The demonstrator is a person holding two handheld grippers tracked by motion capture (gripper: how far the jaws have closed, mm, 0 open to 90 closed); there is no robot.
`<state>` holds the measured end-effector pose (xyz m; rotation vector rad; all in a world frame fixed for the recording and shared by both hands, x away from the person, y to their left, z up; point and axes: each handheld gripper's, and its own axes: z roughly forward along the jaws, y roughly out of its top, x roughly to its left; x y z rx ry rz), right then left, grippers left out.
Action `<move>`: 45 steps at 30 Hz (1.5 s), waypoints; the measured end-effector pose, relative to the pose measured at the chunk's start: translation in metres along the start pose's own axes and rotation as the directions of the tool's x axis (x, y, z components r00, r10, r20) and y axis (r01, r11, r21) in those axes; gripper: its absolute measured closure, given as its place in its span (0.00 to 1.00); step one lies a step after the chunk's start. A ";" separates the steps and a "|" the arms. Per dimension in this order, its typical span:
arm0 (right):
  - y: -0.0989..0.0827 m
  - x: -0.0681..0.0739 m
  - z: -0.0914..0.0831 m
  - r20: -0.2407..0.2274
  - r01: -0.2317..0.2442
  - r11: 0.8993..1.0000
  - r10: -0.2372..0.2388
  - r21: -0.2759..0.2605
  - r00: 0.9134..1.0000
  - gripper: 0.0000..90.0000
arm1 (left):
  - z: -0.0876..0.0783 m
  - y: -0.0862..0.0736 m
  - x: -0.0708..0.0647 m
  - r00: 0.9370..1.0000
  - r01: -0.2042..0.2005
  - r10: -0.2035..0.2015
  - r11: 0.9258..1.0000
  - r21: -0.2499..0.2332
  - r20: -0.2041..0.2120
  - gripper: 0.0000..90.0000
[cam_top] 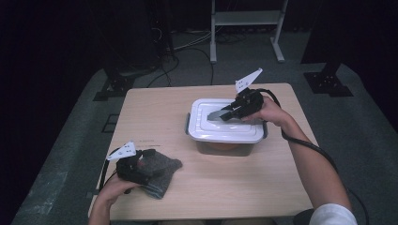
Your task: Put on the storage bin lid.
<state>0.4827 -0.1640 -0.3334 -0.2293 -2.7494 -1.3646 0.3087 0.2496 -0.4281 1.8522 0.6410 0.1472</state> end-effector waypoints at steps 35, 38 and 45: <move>-0.002 0.018 -0.029 0.068 -0.022 0.996 0.028 -0.086 0.997 0.46 | 0.002 0.000 -0.004 1.000 -0.011 0.011 1.000 0.009 0.012 0.02; -0.002 0.022 -0.032 0.075 -0.024 0.996 0.030 -0.085 0.997 0.44 | 0.002 0.000 -0.004 1.000 -0.012 0.012 1.000 0.009 0.011 0.02; -0.008 0.030 -0.045 0.090 -0.029 0.994 0.038 -0.103 0.995 0.43 | 0.004 0.000 -0.004 1.000 -0.010 0.010 1.000 0.012 0.011 0.02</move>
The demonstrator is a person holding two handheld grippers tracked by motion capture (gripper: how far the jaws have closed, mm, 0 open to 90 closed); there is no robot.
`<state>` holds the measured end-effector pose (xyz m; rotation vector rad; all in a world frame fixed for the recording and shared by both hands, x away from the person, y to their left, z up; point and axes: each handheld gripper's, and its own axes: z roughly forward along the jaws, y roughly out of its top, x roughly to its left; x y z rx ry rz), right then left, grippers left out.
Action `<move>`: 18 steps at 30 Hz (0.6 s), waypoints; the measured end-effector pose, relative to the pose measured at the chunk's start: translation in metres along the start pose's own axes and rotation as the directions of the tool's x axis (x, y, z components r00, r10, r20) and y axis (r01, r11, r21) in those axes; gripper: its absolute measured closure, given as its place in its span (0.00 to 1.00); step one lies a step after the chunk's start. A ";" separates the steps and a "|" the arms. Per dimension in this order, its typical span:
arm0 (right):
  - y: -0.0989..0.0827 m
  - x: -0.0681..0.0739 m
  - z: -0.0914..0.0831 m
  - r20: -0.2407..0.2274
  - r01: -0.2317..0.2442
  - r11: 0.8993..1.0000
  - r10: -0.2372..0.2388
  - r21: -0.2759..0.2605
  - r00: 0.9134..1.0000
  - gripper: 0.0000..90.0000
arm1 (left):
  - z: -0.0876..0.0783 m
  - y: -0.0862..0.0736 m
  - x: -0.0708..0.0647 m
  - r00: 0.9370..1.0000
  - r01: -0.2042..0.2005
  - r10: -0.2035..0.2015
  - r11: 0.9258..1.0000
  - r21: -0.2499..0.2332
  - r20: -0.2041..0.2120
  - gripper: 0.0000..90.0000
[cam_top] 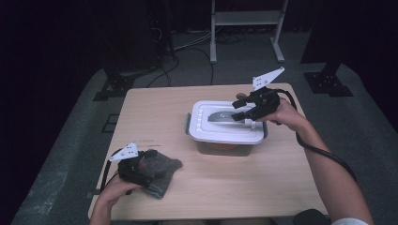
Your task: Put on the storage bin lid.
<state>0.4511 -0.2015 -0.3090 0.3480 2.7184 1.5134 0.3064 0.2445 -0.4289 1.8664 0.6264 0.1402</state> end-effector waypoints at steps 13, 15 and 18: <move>-0.014 0.010 -0.025 0.032 -0.028 0.999 0.029 -0.034 0.999 0.43 | 0.002 0.000 0.000 1.000 0.001 -0.001 1.000 0.004 0.002 0.02; -0.016 0.012 -0.029 0.039 -0.028 0.999 0.030 -0.032 0.999 0.43 | 0.003 -0.001 0.000 1.000 0.001 -0.001 1.000 0.005 0.003 0.02; -0.019 0.014 -0.035 0.045 -0.034 0.999 0.036 -0.040 0.998 0.43 | 0.003 -0.001 0.000 1.000 0.002 -0.002 1.000 0.004 0.003 0.02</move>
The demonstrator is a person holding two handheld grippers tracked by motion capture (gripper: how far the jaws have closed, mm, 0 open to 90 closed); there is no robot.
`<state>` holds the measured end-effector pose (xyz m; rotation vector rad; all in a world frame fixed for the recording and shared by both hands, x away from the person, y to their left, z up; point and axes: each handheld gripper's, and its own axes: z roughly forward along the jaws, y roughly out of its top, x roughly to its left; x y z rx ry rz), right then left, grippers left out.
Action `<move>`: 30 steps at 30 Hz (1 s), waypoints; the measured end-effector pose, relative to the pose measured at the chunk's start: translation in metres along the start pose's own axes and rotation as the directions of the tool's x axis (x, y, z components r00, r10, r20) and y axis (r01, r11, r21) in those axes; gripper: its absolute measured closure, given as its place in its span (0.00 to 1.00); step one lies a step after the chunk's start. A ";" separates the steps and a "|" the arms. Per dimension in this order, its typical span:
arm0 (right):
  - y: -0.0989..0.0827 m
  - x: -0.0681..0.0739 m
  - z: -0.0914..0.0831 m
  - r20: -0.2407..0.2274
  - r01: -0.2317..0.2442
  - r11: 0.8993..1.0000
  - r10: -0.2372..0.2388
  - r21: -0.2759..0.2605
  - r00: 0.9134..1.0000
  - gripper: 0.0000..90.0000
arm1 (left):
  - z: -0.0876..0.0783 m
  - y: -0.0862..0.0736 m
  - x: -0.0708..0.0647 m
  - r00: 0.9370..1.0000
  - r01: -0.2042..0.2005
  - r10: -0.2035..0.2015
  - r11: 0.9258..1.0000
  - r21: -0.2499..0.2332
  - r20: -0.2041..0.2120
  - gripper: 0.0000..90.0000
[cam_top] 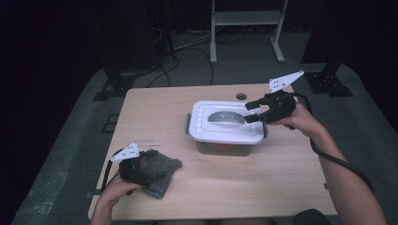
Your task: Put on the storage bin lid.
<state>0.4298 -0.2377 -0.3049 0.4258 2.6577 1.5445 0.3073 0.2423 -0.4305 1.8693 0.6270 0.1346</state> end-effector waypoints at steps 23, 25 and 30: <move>-0.042 0.017 -0.038 0.042 -0.061 0.998 0.062 -0.026 0.997 0.43 | -0.001 0.000 -0.001 1.000 0.003 -0.003 1.000 -0.001 0.001 0.02; -0.048 0.017 -0.040 0.046 -0.072 0.997 0.073 -0.025 0.996 0.43 | 0.000 0.000 -0.001 1.000 0.005 -0.005 1.000 -0.002 0.002 0.02; -0.059 0.019 -0.044 0.051 -0.095 0.995 0.097 -0.026 0.994 0.43 | 0.000 0.000 -0.001 1.000 0.004 -0.004 1.000 0.001 0.001 0.02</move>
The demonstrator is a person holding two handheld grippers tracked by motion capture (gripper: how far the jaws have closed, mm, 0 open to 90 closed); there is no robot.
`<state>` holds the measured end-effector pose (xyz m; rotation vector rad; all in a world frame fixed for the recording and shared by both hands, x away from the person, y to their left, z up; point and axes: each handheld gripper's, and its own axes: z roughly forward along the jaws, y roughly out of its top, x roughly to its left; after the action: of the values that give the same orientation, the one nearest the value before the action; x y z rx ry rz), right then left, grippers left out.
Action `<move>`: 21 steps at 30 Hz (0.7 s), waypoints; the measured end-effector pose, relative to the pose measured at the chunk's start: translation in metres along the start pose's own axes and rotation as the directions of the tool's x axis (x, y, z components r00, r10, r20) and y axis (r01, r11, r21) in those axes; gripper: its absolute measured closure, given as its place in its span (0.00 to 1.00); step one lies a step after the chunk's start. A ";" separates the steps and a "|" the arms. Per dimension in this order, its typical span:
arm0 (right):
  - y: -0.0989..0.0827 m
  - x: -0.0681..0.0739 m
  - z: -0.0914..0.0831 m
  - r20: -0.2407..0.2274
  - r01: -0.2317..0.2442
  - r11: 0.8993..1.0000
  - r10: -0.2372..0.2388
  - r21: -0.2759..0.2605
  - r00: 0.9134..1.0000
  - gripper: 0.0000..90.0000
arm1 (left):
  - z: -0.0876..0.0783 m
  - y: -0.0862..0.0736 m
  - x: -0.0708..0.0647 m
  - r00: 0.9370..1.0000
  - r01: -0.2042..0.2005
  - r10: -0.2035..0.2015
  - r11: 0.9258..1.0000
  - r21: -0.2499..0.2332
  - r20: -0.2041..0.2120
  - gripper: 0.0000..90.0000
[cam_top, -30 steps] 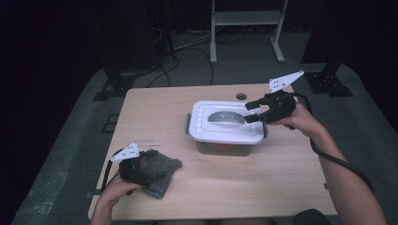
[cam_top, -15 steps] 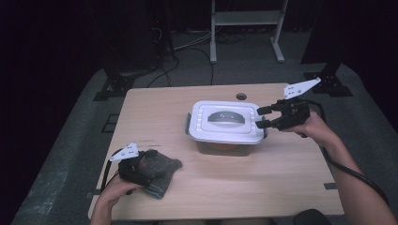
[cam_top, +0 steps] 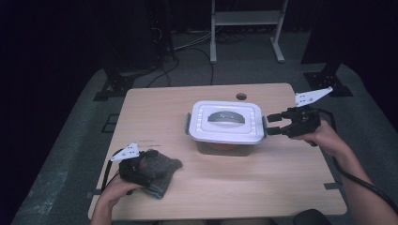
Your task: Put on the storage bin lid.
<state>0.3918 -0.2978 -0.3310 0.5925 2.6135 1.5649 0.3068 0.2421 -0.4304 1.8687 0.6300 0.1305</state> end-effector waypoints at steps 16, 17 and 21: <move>-0.026 0.001 -0.007 0.011 -0.040 0.999 0.040 -0.006 0.999 0.43 | 0.001 0.000 0.000 1.000 -0.002 0.002 1.000 0.005 0.001 0.02; -0.028 0.000 -0.007 0.011 -0.043 0.999 0.043 -0.003 0.999 0.43 | 0.001 0.000 0.000 1.000 -0.002 0.002 1.000 0.005 0.001 0.02; -0.035 0.001 -0.008 0.014 -0.062 0.998 0.062 -0.003 0.998 0.43 | 0.001 0.000 0.000 1.000 -0.004 0.004 1.000 0.008 0.001 0.02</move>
<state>0.3785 -0.3188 -0.3574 0.6875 2.6074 1.5744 0.3069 0.2414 -0.4309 1.8777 0.6274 0.1300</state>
